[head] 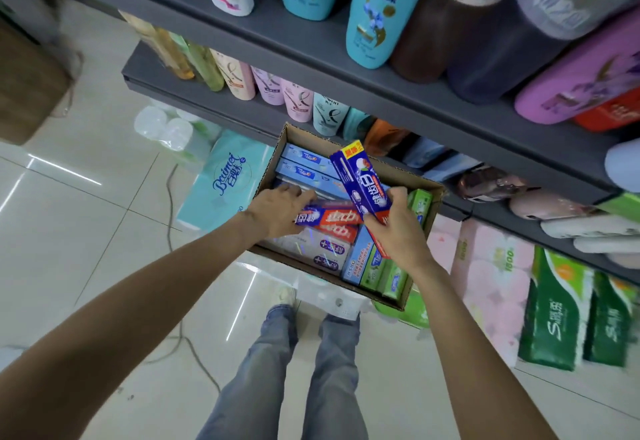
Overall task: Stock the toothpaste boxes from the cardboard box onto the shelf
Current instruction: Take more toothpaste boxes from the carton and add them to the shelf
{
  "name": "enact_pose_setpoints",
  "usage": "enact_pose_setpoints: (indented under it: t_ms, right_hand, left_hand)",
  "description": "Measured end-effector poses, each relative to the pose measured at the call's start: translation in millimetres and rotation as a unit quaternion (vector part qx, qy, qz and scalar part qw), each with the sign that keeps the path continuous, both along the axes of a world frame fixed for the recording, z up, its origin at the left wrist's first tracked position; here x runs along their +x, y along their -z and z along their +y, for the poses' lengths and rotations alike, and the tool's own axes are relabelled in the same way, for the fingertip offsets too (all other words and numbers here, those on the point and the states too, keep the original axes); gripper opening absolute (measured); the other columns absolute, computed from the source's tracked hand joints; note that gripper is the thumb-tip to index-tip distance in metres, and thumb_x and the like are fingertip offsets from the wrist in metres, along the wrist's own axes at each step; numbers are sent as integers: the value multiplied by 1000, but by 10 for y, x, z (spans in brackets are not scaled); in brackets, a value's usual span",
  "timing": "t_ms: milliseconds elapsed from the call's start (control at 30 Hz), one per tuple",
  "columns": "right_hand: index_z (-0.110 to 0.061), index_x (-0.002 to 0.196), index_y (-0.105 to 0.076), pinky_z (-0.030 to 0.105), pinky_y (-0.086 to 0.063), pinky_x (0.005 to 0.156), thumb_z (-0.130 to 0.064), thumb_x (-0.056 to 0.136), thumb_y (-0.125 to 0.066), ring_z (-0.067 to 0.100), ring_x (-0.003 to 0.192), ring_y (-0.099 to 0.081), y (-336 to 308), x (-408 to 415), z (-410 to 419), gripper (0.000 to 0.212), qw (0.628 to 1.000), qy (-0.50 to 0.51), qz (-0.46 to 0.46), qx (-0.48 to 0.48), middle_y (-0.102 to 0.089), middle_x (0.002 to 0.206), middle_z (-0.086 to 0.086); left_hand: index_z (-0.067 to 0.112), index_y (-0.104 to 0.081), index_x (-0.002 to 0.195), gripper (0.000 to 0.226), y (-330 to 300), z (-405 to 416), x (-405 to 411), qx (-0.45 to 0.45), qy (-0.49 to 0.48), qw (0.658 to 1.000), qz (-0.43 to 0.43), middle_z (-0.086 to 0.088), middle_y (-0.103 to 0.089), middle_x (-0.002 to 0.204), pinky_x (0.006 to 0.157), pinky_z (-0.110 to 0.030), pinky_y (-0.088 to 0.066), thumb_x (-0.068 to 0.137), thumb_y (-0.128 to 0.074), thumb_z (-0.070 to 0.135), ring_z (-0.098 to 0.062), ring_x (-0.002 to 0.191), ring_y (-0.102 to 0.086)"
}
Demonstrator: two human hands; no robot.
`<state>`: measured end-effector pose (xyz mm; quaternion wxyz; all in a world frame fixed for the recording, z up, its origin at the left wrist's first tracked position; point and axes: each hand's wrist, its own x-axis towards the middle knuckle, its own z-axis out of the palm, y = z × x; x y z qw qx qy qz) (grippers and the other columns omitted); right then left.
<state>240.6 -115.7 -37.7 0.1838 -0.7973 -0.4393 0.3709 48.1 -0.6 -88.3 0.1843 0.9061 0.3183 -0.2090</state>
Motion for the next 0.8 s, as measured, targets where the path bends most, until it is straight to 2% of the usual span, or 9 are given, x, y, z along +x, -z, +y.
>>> enact_pose_setpoints:
  t_ms: [67, 167, 200, 300, 400, 533, 700, 733, 800]
  right_hand:
    - [-11, 120, -36, 2, -35, 53, -32, 90, -59, 9, 92, -55, -281, 10, -73, 43, 1000, 1, 10, 19, -58, 123, 1]
    - [-17, 123, -39, 10, -39, 57, -37, 92, -55, 6, 76, -59, -707, 3, -203, 40, 998, 20, 37, 45, -59, 109, -10]
    - [-19, 122, -41, 11, -41, 59, -36, 91, -56, 1, 73, -61, -845, -7, -243, 38, 996, 36, 57, 60, -59, 106, -11]
    - [-24, 112, -46, 12, -45, 62, -30, 91, -57, -11, 65, -59, -1194, -43, -351, 24, 984, 79, 128, 96, -63, 97, -10]
    - [-28, 103, -49, 23, -46, 72, -27, 90, -59, -6, 69, -61, -1528, -99, -444, 16, 975, 88, 173, 113, -64, 94, -13]
    - [-27, 101, -49, 16, -50, 68, -19, 84, -62, -3, 72, -63, -2111, -243, -528, 23, 962, 66, 197, 179, -66, 99, -10]
    - [-56, 98, -42, 25, -53, 77, -58, 65, -73, 2, 81, -65, -2767, -223, -495, 45, 957, 38, 148, 247, -69, 101, -20]
    - [-60, 94, -40, 27, -52, 80, -59, 68, -72, 0, 82, -64, -2870, -194, -475, 42, 956, 40, 132, 260, -67, 102, -22]
    - [-65, 92, -36, 24, -47, 87, -55, 73, -69, -7, 85, -60, -3076, -120, -432, 39, 949, 42, 105, 295, -63, 108, -21]
  left_hand:
    - [18, -33, 133, 59, -281, -63, -112, -34, -65, 996, -51, -11, -54, 127, 82, -31, -46, 87, -59, 45, -27, 111, -55]
    - [22, -39, 130, 54, -776, -133, -355, -134, -195, 964, -120, -8, -63, 117, 79, -32, -50, 87, -59, 47, -29, 96, -63]
    - [26, -42, 126, 49, -953, -160, -431, -201, -258, 932, -158, -4, -65, 112, 78, -31, -52, 86, -60, 47, -24, 91, -65]
    - [32, -53, 105, 26, -1485, -302, -609, -382, -410, 771, -302, 5, -67, 95, 65, -19, -53, 84, -67, 31, -7, 72, -67]
    - [30, -59, 100, 27, -1858, -423, -718, -397, -439, 710, -382, 9, -71, 88, 66, -20, -52, 75, -69, 25, -11, 77, -67]
    - [29, -54, 103, 23, -2379, -413, -734, -361, -401, 717, -441, 9, -66, 94, 62, -12, -50, 87, -62, 14, -5, 73, -64]
    - [43, -40, 125, 55, -3067, -85, -758, -269, -206, 795, -503, 24, -64, 109, 84, -13, -46, 79, -68, 28, 5, 94, -59]
    - [47, -35, 130, 59, -3189, 17, -755, -211, -160, 821, -506, 23, -61, 115, 85, -13, -44, 82, -68, 33, 4, 98, -57]
    - [45, -25, 141, 62, -3434, 265, -677, 56, -55, 881, -467, 6, -57, 120, 85, -19, -39, 87, -55, 51, -10, 100, -50]
